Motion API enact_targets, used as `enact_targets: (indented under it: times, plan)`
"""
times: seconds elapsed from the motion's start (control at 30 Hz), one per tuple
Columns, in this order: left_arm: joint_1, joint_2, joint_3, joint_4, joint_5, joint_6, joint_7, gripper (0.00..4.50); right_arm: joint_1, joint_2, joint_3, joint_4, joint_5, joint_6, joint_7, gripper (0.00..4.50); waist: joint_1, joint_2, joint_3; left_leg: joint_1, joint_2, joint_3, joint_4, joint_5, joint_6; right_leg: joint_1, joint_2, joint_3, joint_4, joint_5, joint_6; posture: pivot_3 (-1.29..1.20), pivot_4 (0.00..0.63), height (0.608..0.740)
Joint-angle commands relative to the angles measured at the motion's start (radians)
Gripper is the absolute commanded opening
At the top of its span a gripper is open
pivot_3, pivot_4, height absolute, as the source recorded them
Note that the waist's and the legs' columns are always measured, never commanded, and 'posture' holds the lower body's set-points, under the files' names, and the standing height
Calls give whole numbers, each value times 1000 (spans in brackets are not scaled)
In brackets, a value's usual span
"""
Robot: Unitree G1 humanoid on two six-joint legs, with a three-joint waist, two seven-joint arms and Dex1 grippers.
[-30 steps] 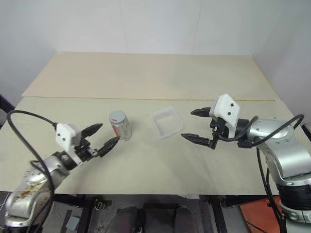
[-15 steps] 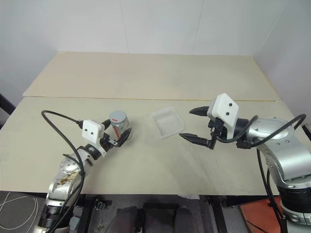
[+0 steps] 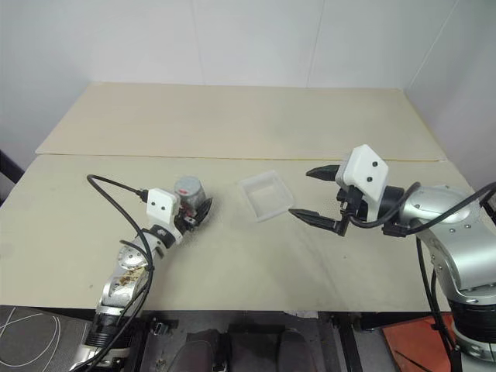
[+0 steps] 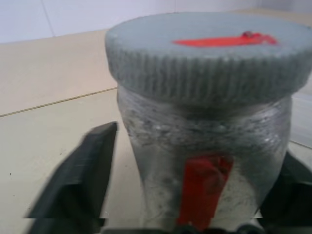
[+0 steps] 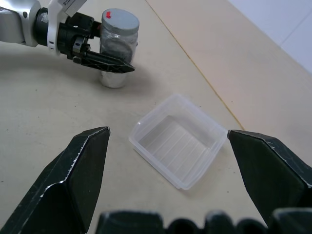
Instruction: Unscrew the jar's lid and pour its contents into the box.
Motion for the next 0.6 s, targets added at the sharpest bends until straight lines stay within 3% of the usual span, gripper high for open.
enact_targets:
  times: [0.03, 0.07, 0.23, 0.4, 0.6]
  plan:
    - [-21, -6, -3, -22, 2, -23, 2, 2291, -9, -11, -35, -32, 24, -1, -4, 4500, 0, 0, 0, 0, 0, 0, 0, 0, 0, 0, 0, 0, 0, 0, 0, 0, 150, 740]
    - [-23, -6, -2, -26, 1, -23, 1, 2032, -10, -8, -34, -32, 25, -3, -4, 4500, 0, 0, 0, 0, 0, 0, 0, 0, 0, 0, 0, 0, 0, 0, 0, 0, 150, 740]
    - [-51, 46, 22, -74, -60, 2, -89, 1985, -41, 25, 0, -28, 32, -7, -13, 4500, -1, 0, 0, 0, 0, 0, 0, 0, 0, 0, 0, 0, 0, 0, 0, 0, 150, 740]
    - [-128, 193, 65, -141, -256, 120, -331, 1985, -135, 114, 68, -10, 67, -1, -19, 4500, -7, 0, 0, 0, 1, 0, 0, 0, 0, -1, 1, 0, 2, 0, 0, 0, 150, 740]
    - [-287, 336, 50, -72, -416, 239, -636, 1985, -303, 247, 132, 57, 124, 43, -38, 4500, -9, 0, 0, 0, 0, 0, 1, 0, 0, -1, 1, -1, 2, 0, 0, 0, 150, 740]
